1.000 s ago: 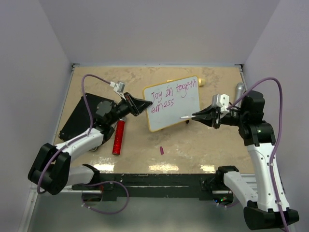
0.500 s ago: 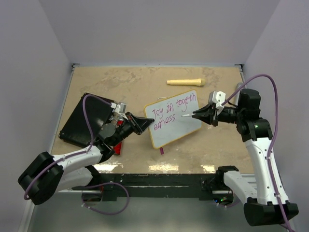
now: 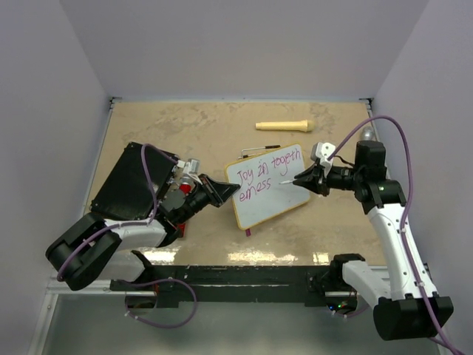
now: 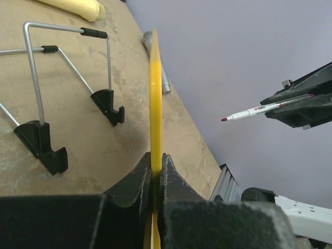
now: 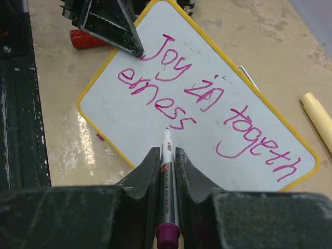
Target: Write a sentence on the whiteboard
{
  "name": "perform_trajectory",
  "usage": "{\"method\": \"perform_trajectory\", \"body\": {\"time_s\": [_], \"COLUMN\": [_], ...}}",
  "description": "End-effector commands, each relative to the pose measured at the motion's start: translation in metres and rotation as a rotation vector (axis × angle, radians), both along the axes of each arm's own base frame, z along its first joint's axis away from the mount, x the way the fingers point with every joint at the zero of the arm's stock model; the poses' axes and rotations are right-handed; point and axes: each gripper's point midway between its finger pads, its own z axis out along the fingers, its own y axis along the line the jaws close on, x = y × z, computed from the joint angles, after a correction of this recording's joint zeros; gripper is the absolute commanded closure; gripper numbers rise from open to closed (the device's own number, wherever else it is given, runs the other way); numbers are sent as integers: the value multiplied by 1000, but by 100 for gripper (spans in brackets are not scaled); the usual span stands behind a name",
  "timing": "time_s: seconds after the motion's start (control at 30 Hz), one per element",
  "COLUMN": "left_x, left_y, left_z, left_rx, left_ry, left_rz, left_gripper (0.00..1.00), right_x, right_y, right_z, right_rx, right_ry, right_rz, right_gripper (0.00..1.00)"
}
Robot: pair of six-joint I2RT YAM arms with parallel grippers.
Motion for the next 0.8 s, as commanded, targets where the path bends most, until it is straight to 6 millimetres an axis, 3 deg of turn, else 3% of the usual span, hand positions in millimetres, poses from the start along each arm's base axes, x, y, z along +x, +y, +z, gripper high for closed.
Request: {"method": "perform_trajectory", "body": {"time_s": [0.0,0.57,0.77], "left_x": [-6,2,2], "left_y": [-3,-8,-3], "left_z": [59,30,21], "left_rx": [-185,-126,-128], "left_ry": [-161,-154,-146], "left_rz": [-33,-35,-38], "left_gripper": [100,100,100], "right_x": [9,40,41], "right_y": [-3,-14,-17], "right_z": [-2,-53,-69], "right_rx": [-16,-77,-111], "right_ry": [-46,26,2], "right_rz": [-8,-109,-92], "right_gripper": [100,100,100]}}
